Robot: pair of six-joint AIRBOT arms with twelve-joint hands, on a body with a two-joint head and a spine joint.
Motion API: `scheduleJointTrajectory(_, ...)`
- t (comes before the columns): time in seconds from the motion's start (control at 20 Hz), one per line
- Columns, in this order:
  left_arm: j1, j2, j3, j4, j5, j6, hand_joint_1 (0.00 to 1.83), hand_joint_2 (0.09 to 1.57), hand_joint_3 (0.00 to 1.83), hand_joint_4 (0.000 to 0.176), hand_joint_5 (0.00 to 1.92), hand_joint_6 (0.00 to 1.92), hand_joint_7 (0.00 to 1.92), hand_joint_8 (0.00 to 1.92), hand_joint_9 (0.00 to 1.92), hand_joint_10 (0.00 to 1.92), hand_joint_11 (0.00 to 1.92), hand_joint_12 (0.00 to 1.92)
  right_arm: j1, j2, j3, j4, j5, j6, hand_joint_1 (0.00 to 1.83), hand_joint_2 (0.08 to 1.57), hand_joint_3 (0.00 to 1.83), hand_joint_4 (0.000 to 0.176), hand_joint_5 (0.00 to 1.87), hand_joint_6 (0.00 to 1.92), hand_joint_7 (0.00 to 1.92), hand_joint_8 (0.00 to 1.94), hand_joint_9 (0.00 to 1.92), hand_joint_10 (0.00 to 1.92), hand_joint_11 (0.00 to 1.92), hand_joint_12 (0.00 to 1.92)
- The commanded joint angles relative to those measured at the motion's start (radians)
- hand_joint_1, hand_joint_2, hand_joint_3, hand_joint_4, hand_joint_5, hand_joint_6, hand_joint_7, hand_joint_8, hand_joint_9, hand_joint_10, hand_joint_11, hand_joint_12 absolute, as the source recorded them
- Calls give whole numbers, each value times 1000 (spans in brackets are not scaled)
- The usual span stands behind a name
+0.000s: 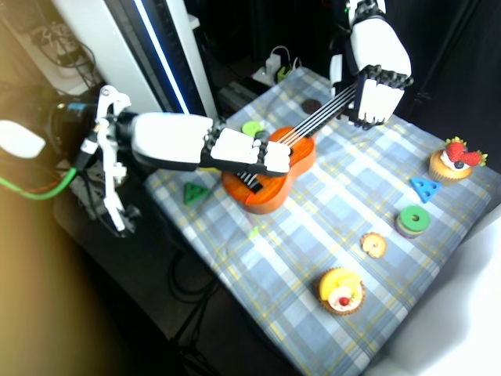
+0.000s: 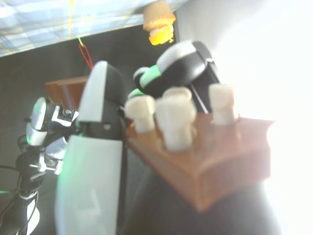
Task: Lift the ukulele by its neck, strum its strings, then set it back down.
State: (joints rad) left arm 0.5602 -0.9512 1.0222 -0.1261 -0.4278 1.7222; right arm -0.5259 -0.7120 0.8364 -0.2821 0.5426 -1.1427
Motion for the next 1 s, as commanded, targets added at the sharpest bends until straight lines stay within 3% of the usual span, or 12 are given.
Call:
scheduleJointTrajectory(0.0, -9, 5, -2, -12, -150, -26, 1404, 1129, 21, 0, 590, 1921, 719, 1919, 989, 1921, 1125, 1921, 14, 7, -5, 1, 83, -1, 284, 1393, 7, 40, 540, 52, 0, 0, 0, 0, 0, 0)
scheduleJointTrajectory(0.05, -8, 5, -1, -15, -149, -26, 1408, 1128, 16, 0, 575, 1921, 714, 1921, 979, 1921, 1115, 1921, 14, 13, -11, -1, 88, 0, 271, 1391, 5, 7, 597, 71, 35, 13, 0, 0, 0, 0)
scheduleJointTrajectory(0.1, -8, 5, 2, -19, -146, -26, 1331, 1194, 101, 0, 552, 1921, 678, 1656, 946, 1921, 1065, 1921, 14, 27, -18, -4, 105, 7, 243, 1395, 5, 0, 625, 72, 45, 12, 0, 0, 0, 0)
scheduleJointTrajectory(0.25, -6, 2, 10, -30, -135, -26, 1306, 1208, 142, 0, 527, 1921, 662, 1602, 952, 1921, 1073, 1921, 14, 67, -38, -4, 167, 10, 227, 1406, 5, 0, 690, 79, 85, 13, 0, 0, 0, 0)
scheduleJointTrajectory(0.3, -4, -1, 13, -34, -131, -26, 1377, 1150, 61, 0, 563, 1921, 711, 1857, 995, 1921, 1110, 1921, 14, 77, -43, -2, 191, 10, 261, 1402, 1, 0, 720, 88, 82, 8, 0, 0, 0, 0)
scheduleJointTrajectory(0.35, -3, -3, 17, -40, -128, -26, 1422, 1128, 25, 0, 631, 1921, 746, 1918, 1062, 1921, 1189, 1921, 14, 85, -46, 0, 210, 10, 264, 1362, 0, 0, 726, 85, 36, 7, 0, 0, 0, 0)
scheduleJointTrajectory(0.45, 1, -7, 24, -50, -120, -26, 1420, 1135, 9, 0, 648, 1921, 751, 1921, 1067, 1921, 1198, 1921, 14, 104, -52, 10, 252, 10, 377, 1369, 0, 0, 646, 72, 119, 8, 0, 0, 0, 0)
scheduleJointTrajectory(0.55, 6, -12, 30, -57, -116, -26, 1436, 1124, 2, 0, 651, 1921, 750, 1921, 1067, 1921, 1204, 1921, 14, 119, -54, 14, 281, 10, 369, 1366, 0, 0, 543, 37, 118, 1, 0, 0, 0, 0)
scheduleJointTrajectory(0.7, 12, -21, 37, -67, -109, -26, 1412, 1146, 8, 0, 592, 1921, 709, 1921, 1038, 1921, 1199, 1921, 15, 135, -56, 29, 298, 10, 365, 1329, 0, 52, 278, 0, 24, 0, 0, 0, 0, 0)
scheduleJointTrajectory(0.75, 14, -23, 40, -70, -107, -26, 1423, 1146, 6, 0, 594, 1921, 713, 1921, 1044, 1921, 1209, 1921, 15, 135, -58, 31, 300, 9, 333, 1329, 0, 20, 273, 3, 31, 3, 0, 0, 0, 0)
scheduleJointTrajectory(0.8, 16, -28, 44, -75, -106, -26, 1411, 1153, 8, 0, 593, 1921, 726, 1921, 1059, 1921, 1228, 1921, 15, 135, -60, 33, 302, 5, 447, 1319, 0, 12, 351, 31, 49, 8, 0, 0, 0, 0)
scheduleJointTrajectory(0.95, 26, -43, 57, -88, -99, -26, 1410, 1160, 6, 0, 591, 1921, 745, 1921, 1051, 1921, 1219, 1921, 15, 135, -65, 38, 303, -8, 404, 1333, 0, 17, 356, 22, 56, 6, 0, 0, 0, 0)
